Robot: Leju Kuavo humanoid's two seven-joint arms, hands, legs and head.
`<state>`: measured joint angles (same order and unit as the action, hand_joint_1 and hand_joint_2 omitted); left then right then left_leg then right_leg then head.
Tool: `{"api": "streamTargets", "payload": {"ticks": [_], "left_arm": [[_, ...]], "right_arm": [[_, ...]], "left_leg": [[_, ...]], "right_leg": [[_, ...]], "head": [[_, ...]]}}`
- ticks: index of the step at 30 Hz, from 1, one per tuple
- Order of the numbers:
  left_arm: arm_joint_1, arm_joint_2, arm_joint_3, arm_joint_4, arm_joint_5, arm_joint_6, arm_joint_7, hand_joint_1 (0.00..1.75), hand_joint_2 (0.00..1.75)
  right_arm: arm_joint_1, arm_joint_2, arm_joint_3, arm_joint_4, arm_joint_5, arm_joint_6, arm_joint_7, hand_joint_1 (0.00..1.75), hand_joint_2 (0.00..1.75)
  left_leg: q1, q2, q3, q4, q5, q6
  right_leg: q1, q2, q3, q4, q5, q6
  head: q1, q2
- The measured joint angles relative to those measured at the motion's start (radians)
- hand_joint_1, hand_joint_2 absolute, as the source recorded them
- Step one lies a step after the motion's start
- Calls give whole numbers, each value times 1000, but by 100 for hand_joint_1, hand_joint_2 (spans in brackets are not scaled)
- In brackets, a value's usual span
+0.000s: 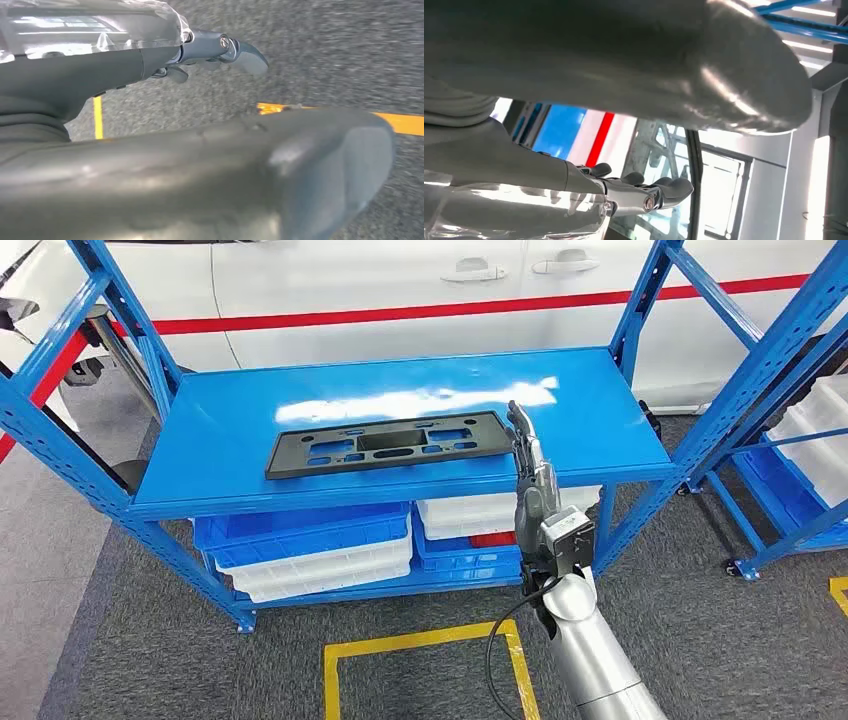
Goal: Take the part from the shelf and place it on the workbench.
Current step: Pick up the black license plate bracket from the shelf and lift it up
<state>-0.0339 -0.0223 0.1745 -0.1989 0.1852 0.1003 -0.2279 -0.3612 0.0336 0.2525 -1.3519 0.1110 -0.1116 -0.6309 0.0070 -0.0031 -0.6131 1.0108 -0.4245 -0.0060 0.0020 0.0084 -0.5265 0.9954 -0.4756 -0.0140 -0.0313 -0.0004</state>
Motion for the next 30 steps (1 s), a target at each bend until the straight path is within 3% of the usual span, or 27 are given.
{"api": "streamTargets", "payload": {"ticks": [4, 6, 10, 11, 12, 14, 16, 18, 21, 23, 25, 26, 27, 30], "left_arm": [[-2, 0, 0, 0, -6, -1, -1, 0, 0], [-2, 0, 0, 1, -7, -2, -1, 0, 0], [-3, 1, 0, 1, -9, -3, -1, 0, 0], [-2, 1, 0, 1, -9, -3, -1, 0, 0], [-1, 1, 0, 1, -9, -3, -1, 0, 0], [-1, 1, 0, 1, -9, -3, -1, 0, 0], [-3, -1, 0, 1, -9, -3, -1, 0, 0], [-6, -2, 0, 2, -10, -2, -1, 0, 0], [-7, -2, 0, 2, -13, 0, -1, 0, 0], [-8, -3, 0, 2, -15, 0, -1, 0, 0], [-8, -4, 0, 2, -15, 0, -1, 0, 0], [-6, -4, 0, 2, -15, 0, -1, 0, 0], [-5, -4, 0, 2, -15, 0, -1, 0, 0], [-1, -4, 0, 2, -16, 1, -1, 0, 0]], "right_arm": [[6, -3, 0, -5, 1, -5, -3, 0, 0], [9, -5, 0, -13, 4, -6, -5, 0, 0], [28, -10, 2, -19, 14, -5, -7, 0, 0], [34, -11, 3, -19, 16, -5, -7, 0, 0], [37, -12, 4, -19, 18, -3, -6, 0, 0], [38, -13, 7, -19, 26, 3, -4, 0, 0], [38, -15, 16, -19, 40, 13, 0, 0, 0], [38, -15, 31, -18, 54, 21, 3, 0, 0], [37, -16, 53, -19, 64, 26, 4, 0, 0], [36, -16, 63, -19, 67, 28, 4, 0, 0], [38, -16, 71, -18, 68, 29, 4, 0, 0], [40, -16, 75, -17, 68, 29, 4, 0, 0], [41, -16, 77, -17, 70, 30, 4, 0, 0], [40, -16, 82, -16, 75, 30, 5, 0, 0]], "left_leg": [[-1, -1, 11, -7, 4, 25], [2, -1, 25, -11, 3, 36], [3, -2, 44, -12, -16, 45], [2, -3, 51, -12, -23, 45], [2, -4, 61, -12, -30, 44], [2, -4, 81, -13, -45, 40], [0, -5, 96, -14, -60, 31], [-3, -5, 107, -9, -65, 18], [-2, -4, 101, 34, -81, 3], [1, -3, 46, 139, -124, -6], [3, -3, -33, 257, -172, -15], [4, -3, -57, 280, -175, -16], [4, -3, -63, 266, -155, -15], [2, -2, -5, 76, -32, -5]], "right_leg": [[1, 1, 4, 8, -9, 20], [-1, -1, -13, 51, -21, 31], [-9, -3, -162, 278, -105, 44], [-9, -3, -182, 291, -103, 45], [-9, -3, -184, 268, -79, 44], [-7, -4, -145, 137, 15, 34], [0, -5, -109, 33, 61, 22], [5, -4, -99, 11, 57, 10], [-3, -3, -73, 2, 61, -9], [-4, -4, -59, -1, 53, -18], [-3, -5, -52, -1, 42, -21], [-3, -4, -46, -1, 37, -21], [-3, -2, -39, -1, 31, -21], [-1, 0, -15, 0, 13, -13]], "head": [[0, 0], [0, 0], [0, 0], [0, 0], [0, 0], [0, 0], [0, 0], [0, 0], [0, 0], [0, 0], [0, 0], [0, 0], [0, 0], [0, 0]]}}
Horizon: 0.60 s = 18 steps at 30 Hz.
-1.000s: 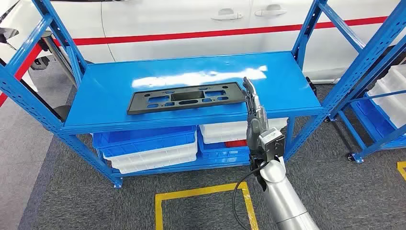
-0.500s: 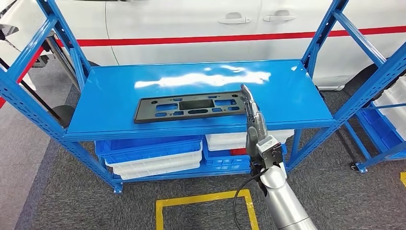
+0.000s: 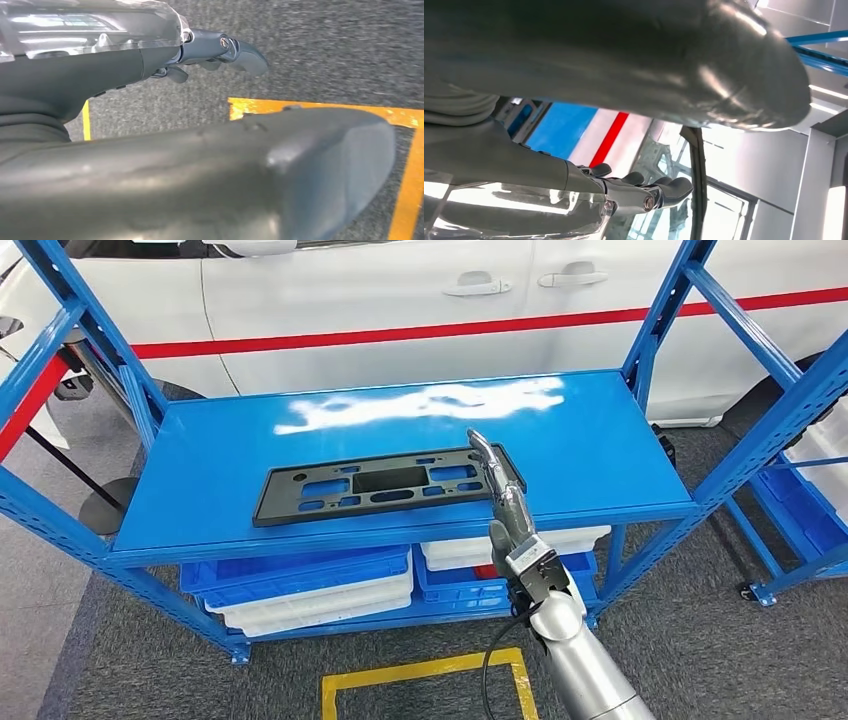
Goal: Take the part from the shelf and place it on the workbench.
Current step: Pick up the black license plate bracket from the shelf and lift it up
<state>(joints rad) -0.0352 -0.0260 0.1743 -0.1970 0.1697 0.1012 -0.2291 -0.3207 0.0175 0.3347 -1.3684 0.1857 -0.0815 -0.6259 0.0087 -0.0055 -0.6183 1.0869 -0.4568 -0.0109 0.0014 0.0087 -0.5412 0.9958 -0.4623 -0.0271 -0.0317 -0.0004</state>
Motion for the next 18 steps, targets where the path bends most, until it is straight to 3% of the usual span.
{"api": "streamTargets", "payload": {"ticks": [2, 6, 8, 10, 11, 12, 13, 15, 16, 18], "left_arm": [[-2, 0, 0, 0, -1, 0, -1, 0, 0], [-2, -1, 0, 1, -2, -1, -1, 0, 0], [-4, -3, 0, 1, -3, -2, -2, 0, 0], [-4, -2, 0, 1, -3, -2, -4, 0, 0], [-3, -3, 0, 1, -3, -2, -5, 0, 0], [-2, -3, 0, 1, -3, -2, -6, 0, 0], [0, -4, 0, 1, -3, -3, -7, 0, 0], [1, -8, 0, 1, -2, -5, -8, 0, 0], [0, -10, 0, 1, -2, -6, -7, 0, 0], [-2, -11, 0, 1, -2, -5, -2, 0, 0]], "right_arm": [[-2, 0, 1, -2, 4, 1, 5, 0, 0], [-6, -2, 10, -23, 20, 10, 16, 0, 0], [-5, -6, 20, -33, 34, 14, 18, 0, 0], [4, -11, 31, -36, 52, 16, 18, 0, 0], [10, -13, 37, -36, 59, 15, 18, 0, 0], [14, -15, 42, -36, 63, 15, 17, 0, 0], [16, -17, 46, -36, 67, 15, 15, 0, 0], [14, -18, 55, -36, 73, 16, 12, 0, 0], [11, -19, 59, -35, 77, 17, 11, 0, 0], [5, -19, 69, -34, 84, 18, 11, 0, 0]], "left_leg": [[-4, 1, 25, -71, 23, 10], [0, 1, 41, -87, 25, 32], [5, 2, 53, -93, 21, 40], [5, 1, 61, -93, 12, 44], [5, 1, 66, -93, 7, 44], [5, 0, 73, -92, 1, 43], [5, -1, 82, -92, -6, 41], [3, -1, 101, -92, -23, 34], [2, -1, 106, -92, -31, 28], [-1, -1, 110, -93, -42, 17]], "right_leg": [[3, 0, 5, 2, -10, 10], [5, -1, 6, 20, -34, 32], [0, -3, -41, 112, -76, 42], [-6, -3, -127, 249, -120, 50], [-9, -3, -160, 290, -121, 52], [-11, -4, -175, 292, -100, 54], [-13, -4, -168, 253, -58, 54], [-13, -6, -119, 115, 30, 50], [-12, -7, -96, 60, 53, 46], [-7, -6, -79, 21, 51, 37]], "head": [[0, 0], [0, 0], [0, 0], [0, 0], [0, 0], [0, 0], [0, 0], [0, 0], [0, 0], [0, 0]]}}
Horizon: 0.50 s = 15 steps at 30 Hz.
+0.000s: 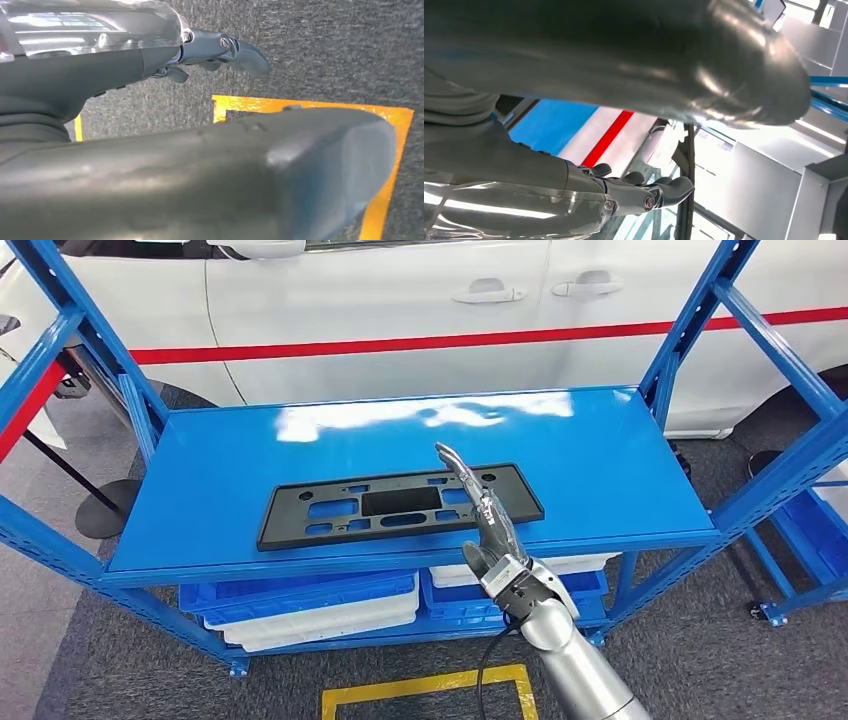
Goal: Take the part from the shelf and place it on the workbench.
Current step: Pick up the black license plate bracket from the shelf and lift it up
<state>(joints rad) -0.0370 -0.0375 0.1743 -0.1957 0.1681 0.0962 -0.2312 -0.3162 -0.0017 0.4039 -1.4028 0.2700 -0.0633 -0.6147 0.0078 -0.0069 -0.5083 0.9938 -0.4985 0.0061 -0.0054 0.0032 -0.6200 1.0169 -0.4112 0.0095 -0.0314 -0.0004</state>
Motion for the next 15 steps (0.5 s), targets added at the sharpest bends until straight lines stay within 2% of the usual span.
{"api": "streamTargets", "payload": {"ticks": [2, 4, 5, 7, 8, 9, 10, 12, 13, 14, 15], "left_arm": [[-1, -1, 0, 0, -2, 9, 17, 0, 0], [-1, -4, 0, 0, -10, 28, 49, 0, 0], [0, -5, 0, 0, -15, 38, 66, 0, 0], [4, -7, 0, 0, -23, 52, 95, 0, 0], [7, -7, 0, 0, -27, 57, 106, 0, 0], [11, -7, 0, 0, -31, 62, 119, 0, 0], [14, -7, -1, 0, -35, 66, 130, 0, 0], [19, -6, -2, 1, -43, 74, 151, 0, 0], [20, -5, -3, 2, -47, 76, 159, 0, 0], [21, -4, -3, 2, -49, 78, 165, 0, 0], [22, -3, -4, 3, -51, 80, 168, 0, 0]], "right_arm": [[-6, 0, 7, 1, 7, -1, -1, 0, 0], [-14, 0, 14, 2, 17, -7, -4, 0, 0], [-18, 0, 18, 3, 23, -11, -5, 0, 0], [-23, 0, 26, 7, 31, -15, -6, 0, 0], [-24, 0, 29, 10, 36, -17, -5, 0, 0], [-24, 0, 31, 12, 41, -18, -3, 0, 0], [-24, -1, 33, 15, 46, -21, -1, 0, 0], [-25, -3, 37, 18, 59, -30, 4, 0, 0], [-26, -4, 40, 19, 65, -35, 5, 0, 0], [-28, -6, 44, 20, 71, -39, 7, 0, 0], [-29, -8, 48, 22, 77, -43, 8, 0, 0]], "left_leg": [[2, 1, 7, -2, -8, -11], [5, 2, -4, 38, -33, -21], [6, 2, -31, 93, -58, -25], [6, 2, -117, 239, -114, -29], [6, 2, -156, 296, -127, -30], [6, 2, -180, 319, -119, -29], [6, 2, -183, 300, -87, -26], [4, 2, -144, 169, 13, -15], [1, 2, -119, 98, 51, -9], [-1, 2, -102, 51, 72, -3], [-3, 1, -94, 28, 77, 1]], "right_leg": [[0, 2, 6, -7, -5, -13], [-3, 2, 18, -14, -10, -27], [-4, 0, 24, -16, -14, -33], [-1, -1, 32, -17, -22, -40], [1, 0, 36, -16, -27, -41], [3, 1, 42, -16, -32, -42], [5, 2, 50, -16, -38, -41], [8, 3, 68, -16, -50, -38], [10, 4, 74, -14, -57, -34], [12, 4, 76, -13, -62, -30], [13, 5, 77, -12, -65, -26]], "head": [[0, 0], [0, 0], [0, 0], [0, 0], [0, 0], [0, 0], [0, 0], [0, 0], [0, 0], [0, 0], [0, 0]]}}
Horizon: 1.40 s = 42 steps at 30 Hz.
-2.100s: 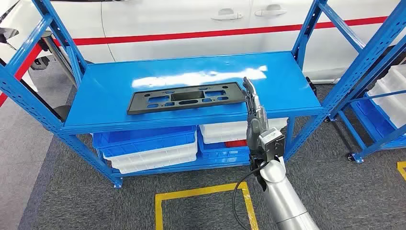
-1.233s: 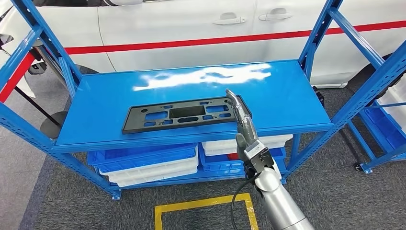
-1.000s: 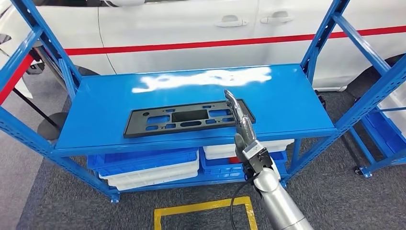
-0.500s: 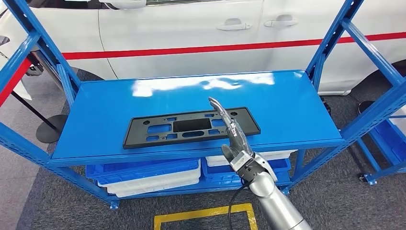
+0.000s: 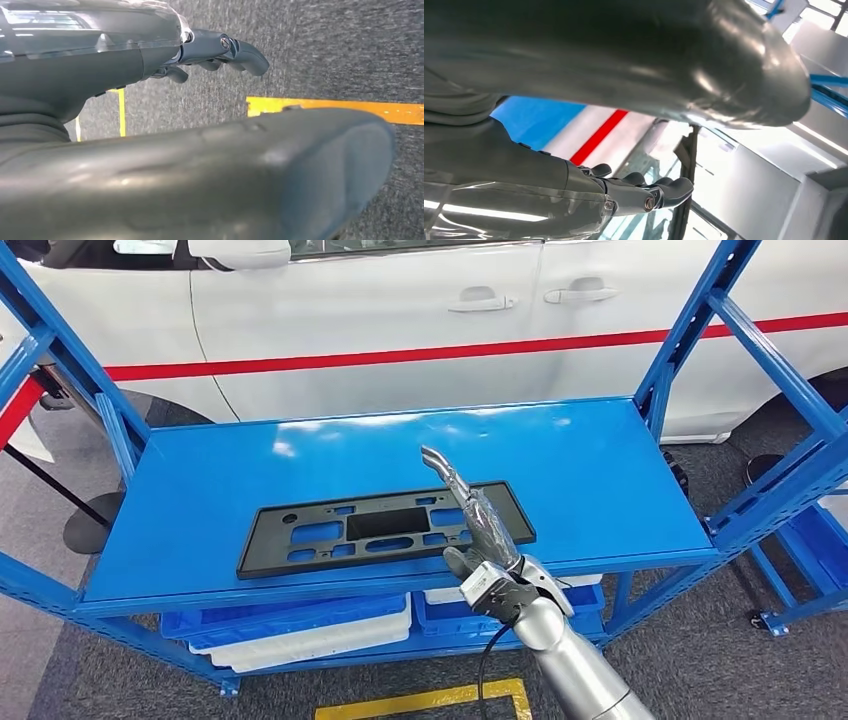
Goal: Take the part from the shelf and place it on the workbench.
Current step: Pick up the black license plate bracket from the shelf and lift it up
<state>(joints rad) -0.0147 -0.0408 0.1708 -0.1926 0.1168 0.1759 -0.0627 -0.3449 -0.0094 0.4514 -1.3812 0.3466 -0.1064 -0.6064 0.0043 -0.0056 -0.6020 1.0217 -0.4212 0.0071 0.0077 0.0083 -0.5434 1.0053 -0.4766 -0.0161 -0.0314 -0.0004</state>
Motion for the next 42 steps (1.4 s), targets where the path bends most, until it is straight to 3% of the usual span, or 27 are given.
{"api": "streamTargets", "payload": {"ticks": [3, 5, 7, 8, 9, 10, 12, 14, 15, 19, 21, 23, 24, 25, 26, 28, 30, 33, 35, 38, 39, 40, 41, 42], "left_arm": [[0, -1, -1, 0, -7, 5, 3, 0, 0], [2, -2, -2, 0, -12, 11, -1, 0, 0], [3, -2, -2, 0, -14, 12, -10, 0, 0], [3, -2, -3, 0, -15, 10, -16, 0, 0], [3, -2, -3, 0, -16, 7, -22, 0, 0], [3, -2, -3, 0, -17, 3, -27, 0, 0], [2, -2, -3, 0, -18, -2, -35, 0, 0], [1, -2, -3, 0, -18, -4, -40, 0, 0], [0, -1, -3, 0, -19, -4, -41, 0, 0], [-3, 3, -3, 0, -21, -5, -41, 0, 0], [-3, 6, -2, 0, -21, -3, -39, 0, 0], [-2, 8, -2, 0, -21, -2, -37, 0, 0], [-1, 9, -2, 0, -21, -2, -38, 0, 0], [0, 10, -2, 0, -22, -2, -39, 0, 0], [1, 11, -2, 0, -22, -2, -40, 0, 0], [1, 13, -2, 0, -24, -4, -43, 0, 0], [0, 14, -2, 0, -26, -5, -47, 0, 0], [-1, 14, -2, 0, -28, -9, -53, 0, 0], [-1, 15, -2, 0, -28, -11, -54, 0, 0], [-2, 16, -2, 0, -28, -13, -55, 0, 0], [-2, 17, -1, 0, -28, -13, -54, 0, 0], [-2, 17, -1, 0, -28, -13, -54, 0, 0], [-2, 17, -1, 0, -28, -13, -54, 0, 0], [-2, 17, -1, 0, -29, -13, -54, 0, 0]], "right_arm": [[-2, -4, 9, 5, 42, -26, -3, 0, 0], [-8, -9, 20, 14, 95, -63, -10, 0, 87], [-15, -16, 35, 35, 167, -118, -10, 0, 175], [-19, -20, 42, 51, 204, -146, -6, 0, 175], [-24, -22, 49, 67, 234, -172, -2, 0, 175], [-29, -25, 53, 82, 256, -193, 2, 0, 175], [-45, -29, 57, 109, 282, -226, 7, 0, 175], [-60, -35, 56, 136, 300, -254, 9, 0, 175], [-65, -39, 55, 148, 307, -265, 10, 0, 175], [-72, -54, 44, 180, 351, -311, 12, 0, 175], [-74, -61, 39, 192, 385, -342, 18, 0, 175], [-73, -66, 36, 204, 425, -381, 26, 0, 175], [-71, -68, 36, 211, 447, -402, 29, 0, 175], [-70, -70, 36, 216, 468, -424, 33, 0, 175], [-69, -72, 36, 221, 486, -444, 36, 0, 175], [-67, -74, 36, 227, 511, -472, 42, 0, 175], [-66, -75, 37, 231, 528, -486, 46, 0, 175], [-62, -77, 40, 233, 548, -494, 50, 0, 175], [-62, -79, 42, 233, 554, -493, 53, 0, 175], [-61, -86, 45, 236, 557, -485, 59, 0, 175], [-60, -88, 46, 238, 558, -481, 60, 0, 175], [-60, -91, 47, 239, 555, -477, 61, 0, 175], [-62, -94, 47, 240, 547, -472, 61, 0, 175], [-64, -97, 45, 240, 534, -467, 58, 0, 175]], "left_leg": [[2, 0, 6, -12, -1, 12], [7, 1, 13, -21, 0, 21], [6, 1, 14, -22, -3, 27], [6, 1, 15, -22, -4, 28], [6, 0, 16, -21, -6, 28], [6, 0, 19, -21, -8, 27], [6, -1, 28, -19, -15, 23], [3, -2, 33, -17, -21, 14], [2, -2, 34, -16, -24, 9], [3, -1, 29, 2, -42, -11], [7, 0, -14, 98, -96, -20], [8, 0, -81, 236, -154, -25], [8, 0, -104, 276, -162, -27], [8, 0, -107, 277, -148, -27], [8, 0, -90, 235, -116, -26], [8, 0, -22, 90, -43, -20], [5, -1, 18, 2, -15, -10], [3, -2, 21, -12, -16, 7], [5, 0, 24, -18, -13, 20], [5, 1, 24, -20, -13, 29], [4, 1, 24, -19, -13, 30], [4, 1, 25, -19, -14, 30], [4, 0, 27, -18, -15, 30], [4, -1, 29, -18, -16, 28]], "right_leg": [[-1, 0, -1, 6, -10, 16], [-3, -2, -28, 63, -45, 27], [-9, -2, -99, 194, -101, 35], [-12, -3, -136, 254, -118, 39], [-15, -3, -160, 286, -117, 41], [-18, -3, -163, 277, -94, 42], [-20, -4, -115, 155, -12, 39], [-17, -5, -62, 37, 35, 32], [-14, -5, -51, 11, 40, 28], [-17, -4, -45, -2, 40, 8], [-19, -6, -41, -6, 40, -2], [-18, -7, -39, -6, 37, -6], [-17, -7, -38, -6, 36, -7], [-17, -7, -36, -6, 35, -6], [-17, -6, -33, -5, 32, -5], [-16, -4, -25, -3, 26, 2], [-12, -3, -25, 0, 22, 11], [-12, -3, -28, 3, 19, 27], [-15, -3, -44, 43, -8, 39], [-19, -4, -136, 226, -94, 50], [-20, -4, -162, 273, -106, 52], [-21, -4, -172, 287, -98, 52], [-21, -4, -161, 257, -71, 50], [-20, -4, -132, 193, -32, 46]], "head": [[0, 0], [0, 0], [0, 0], [0, 0], [0, 0], [0, 0], [0, 0], [0, 0], [0, 0], [0, 0], [0, 0], [0, 0], [0, 0], [0, 0], [0, 0], [0, 0], [0, 0], [0, 0], [0, 0], [0, 0], [0, 0], [0, 0], [0, 0], [0, 0]]}}
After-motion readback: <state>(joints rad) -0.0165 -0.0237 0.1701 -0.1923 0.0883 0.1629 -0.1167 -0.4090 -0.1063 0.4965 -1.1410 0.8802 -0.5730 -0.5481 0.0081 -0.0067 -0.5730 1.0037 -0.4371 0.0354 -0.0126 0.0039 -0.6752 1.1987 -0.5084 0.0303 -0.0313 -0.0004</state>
